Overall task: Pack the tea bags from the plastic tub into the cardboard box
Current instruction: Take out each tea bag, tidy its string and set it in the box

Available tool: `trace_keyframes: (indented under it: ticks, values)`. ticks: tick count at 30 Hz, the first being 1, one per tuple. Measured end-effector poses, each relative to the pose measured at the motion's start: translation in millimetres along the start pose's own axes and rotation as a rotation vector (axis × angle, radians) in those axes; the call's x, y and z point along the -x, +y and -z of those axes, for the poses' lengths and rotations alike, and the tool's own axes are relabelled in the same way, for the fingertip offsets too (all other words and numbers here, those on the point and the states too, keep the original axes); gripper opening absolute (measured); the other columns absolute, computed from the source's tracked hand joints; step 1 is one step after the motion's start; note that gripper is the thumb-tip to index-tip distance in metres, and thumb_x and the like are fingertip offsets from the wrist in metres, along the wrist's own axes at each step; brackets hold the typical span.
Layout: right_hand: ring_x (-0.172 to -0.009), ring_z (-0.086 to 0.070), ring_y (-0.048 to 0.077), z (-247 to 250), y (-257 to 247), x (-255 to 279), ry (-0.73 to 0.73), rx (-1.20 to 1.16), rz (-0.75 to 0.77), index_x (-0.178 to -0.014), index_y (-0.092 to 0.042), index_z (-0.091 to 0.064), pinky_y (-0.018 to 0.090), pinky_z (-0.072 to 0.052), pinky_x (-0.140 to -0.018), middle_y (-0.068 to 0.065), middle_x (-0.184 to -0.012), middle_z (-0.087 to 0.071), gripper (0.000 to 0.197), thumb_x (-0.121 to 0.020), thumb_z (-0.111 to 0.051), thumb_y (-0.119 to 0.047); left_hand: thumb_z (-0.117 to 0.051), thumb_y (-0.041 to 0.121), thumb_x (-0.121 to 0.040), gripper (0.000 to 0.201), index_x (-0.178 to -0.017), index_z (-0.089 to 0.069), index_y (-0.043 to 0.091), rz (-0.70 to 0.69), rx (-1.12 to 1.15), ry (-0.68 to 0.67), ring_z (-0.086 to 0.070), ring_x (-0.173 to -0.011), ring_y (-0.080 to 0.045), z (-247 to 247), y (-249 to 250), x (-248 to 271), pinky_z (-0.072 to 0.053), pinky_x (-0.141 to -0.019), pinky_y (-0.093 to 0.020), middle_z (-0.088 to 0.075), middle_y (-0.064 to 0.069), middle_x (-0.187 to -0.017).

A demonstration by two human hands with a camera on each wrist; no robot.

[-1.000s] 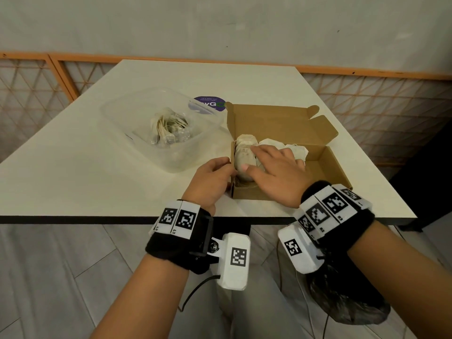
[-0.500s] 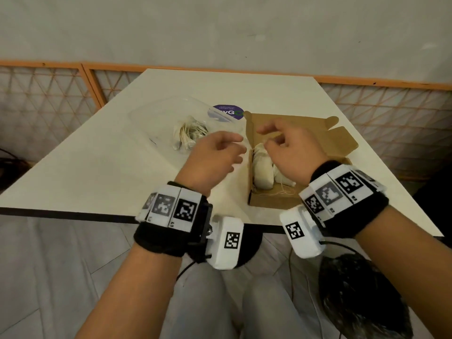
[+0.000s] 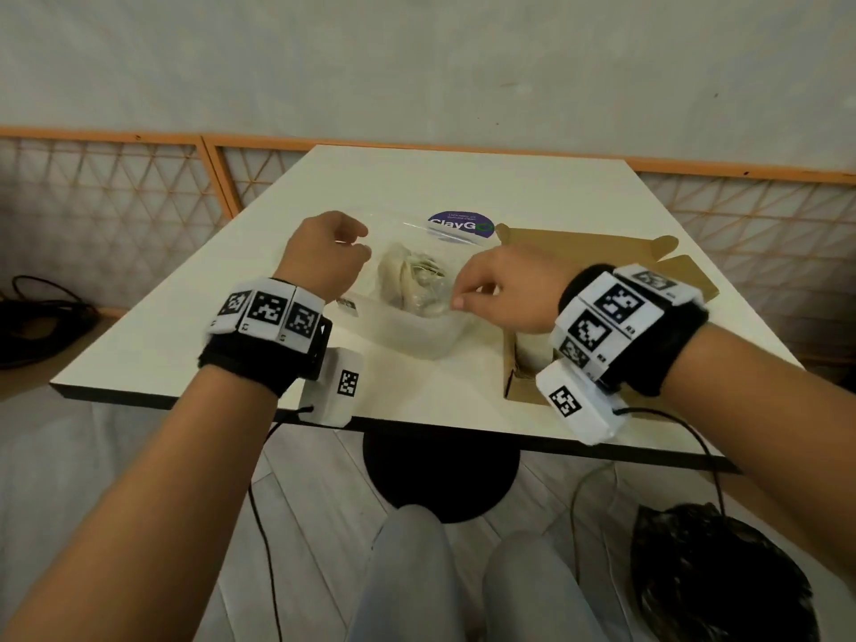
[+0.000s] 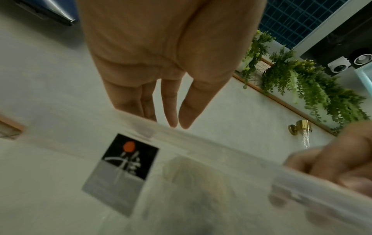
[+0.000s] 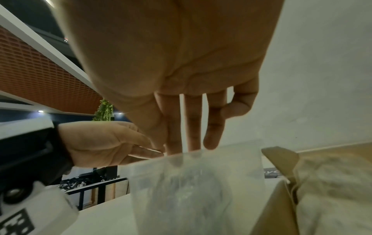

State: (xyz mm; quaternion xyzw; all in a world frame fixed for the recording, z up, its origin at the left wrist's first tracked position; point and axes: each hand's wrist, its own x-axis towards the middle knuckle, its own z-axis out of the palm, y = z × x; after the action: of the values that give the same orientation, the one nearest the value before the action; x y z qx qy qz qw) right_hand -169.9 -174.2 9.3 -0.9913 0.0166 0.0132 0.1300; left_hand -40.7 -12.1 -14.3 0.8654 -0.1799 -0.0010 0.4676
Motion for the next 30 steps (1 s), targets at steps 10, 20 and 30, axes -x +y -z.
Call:
trace_keyframes:
  ticks: [10, 20, 30]
  values:
    - [-0.109, -0.059, 0.023, 7, -19, -60, 0.067, 0.017, -0.133, -0.114, -0.011, -0.065, 0.026, -0.045, -0.088, 0.006, -0.118, -0.065, 0.028, -0.088, -0.056, -0.014, -0.059, 0.023, -0.089, 0.020, -0.109, -0.060, 0.019, 0.060, -0.211, -0.242, -0.054, -0.075, -0.018, -27, 16, -7, -0.044, -0.059, -0.026, -0.058, -0.004, -0.093]
    - [-0.097, -0.062, 0.023, -6, -14, -84, -0.104, 0.271, -0.199, -0.107, -0.004, -0.067, 0.023, -0.047, -0.073, 0.009, -0.105, -0.067, 0.025, -0.087, -0.061, -0.019, -0.062, 0.030, -0.083, 0.025, -0.096, -0.071, 0.011, 0.039, -0.262, -0.246, -0.061, -0.083, -0.023, -36, 3, -10, -0.048, -0.072, -0.030, -0.066, -0.006, -0.092]
    - [-0.064, -0.056, 0.011, 1, 13, -75, 0.182, -0.476, -0.311, -0.091, -0.012, -0.072, 0.028, -0.052, -0.075, -0.003, -0.068, -0.061, 0.024, -0.069, -0.080, -0.017, -0.078, 0.025, -0.071, 0.032, -0.098, -0.062, 0.017, 0.069, -0.261, -0.268, -0.058, -0.085, -0.021, -36, 3, -10, -0.048, -0.079, -0.030, -0.061, -0.002, -0.090]
